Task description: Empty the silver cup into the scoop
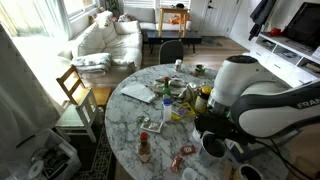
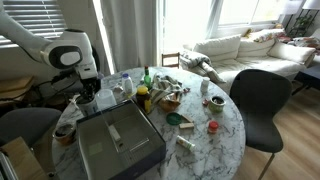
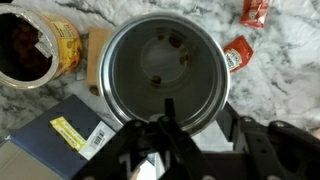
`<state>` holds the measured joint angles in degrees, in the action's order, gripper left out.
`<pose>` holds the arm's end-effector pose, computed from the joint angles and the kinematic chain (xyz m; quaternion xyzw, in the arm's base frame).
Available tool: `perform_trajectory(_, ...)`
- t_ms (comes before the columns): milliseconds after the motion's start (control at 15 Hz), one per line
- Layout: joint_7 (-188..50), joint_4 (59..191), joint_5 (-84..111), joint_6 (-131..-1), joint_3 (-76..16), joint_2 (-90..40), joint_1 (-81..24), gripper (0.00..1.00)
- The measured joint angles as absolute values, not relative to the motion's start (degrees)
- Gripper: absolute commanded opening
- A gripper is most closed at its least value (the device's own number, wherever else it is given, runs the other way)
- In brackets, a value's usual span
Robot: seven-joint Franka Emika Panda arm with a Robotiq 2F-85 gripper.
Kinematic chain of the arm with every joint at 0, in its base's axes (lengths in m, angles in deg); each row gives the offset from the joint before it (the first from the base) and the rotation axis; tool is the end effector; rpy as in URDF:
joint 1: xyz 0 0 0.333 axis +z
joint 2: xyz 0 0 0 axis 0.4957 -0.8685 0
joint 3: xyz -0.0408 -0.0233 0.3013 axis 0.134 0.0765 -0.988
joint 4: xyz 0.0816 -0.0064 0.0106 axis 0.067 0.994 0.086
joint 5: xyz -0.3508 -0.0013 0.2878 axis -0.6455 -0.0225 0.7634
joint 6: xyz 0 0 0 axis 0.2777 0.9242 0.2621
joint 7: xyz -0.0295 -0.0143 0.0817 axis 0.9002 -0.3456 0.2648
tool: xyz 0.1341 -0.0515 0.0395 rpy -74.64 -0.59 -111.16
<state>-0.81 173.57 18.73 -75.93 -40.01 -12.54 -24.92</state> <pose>0.5047 0.0990 0.1664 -0.8485 0.5290 0.0137 0.0090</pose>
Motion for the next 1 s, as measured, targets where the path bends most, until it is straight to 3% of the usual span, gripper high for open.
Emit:
perform_trajectory(133, 0.8, 173.0, 17.9, -75.9, -39.8, -12.9, -24.8, 0.02)
perform_trajectory(200, 1.0, 172.5, 17.9, -75.6, -39.9, -12.9, -24.5, 0.0)
perform_trajectory(1000, -8.7, 169.9, 27.9, -68.7, -41.6, -6.5, -22.1, 0.01)
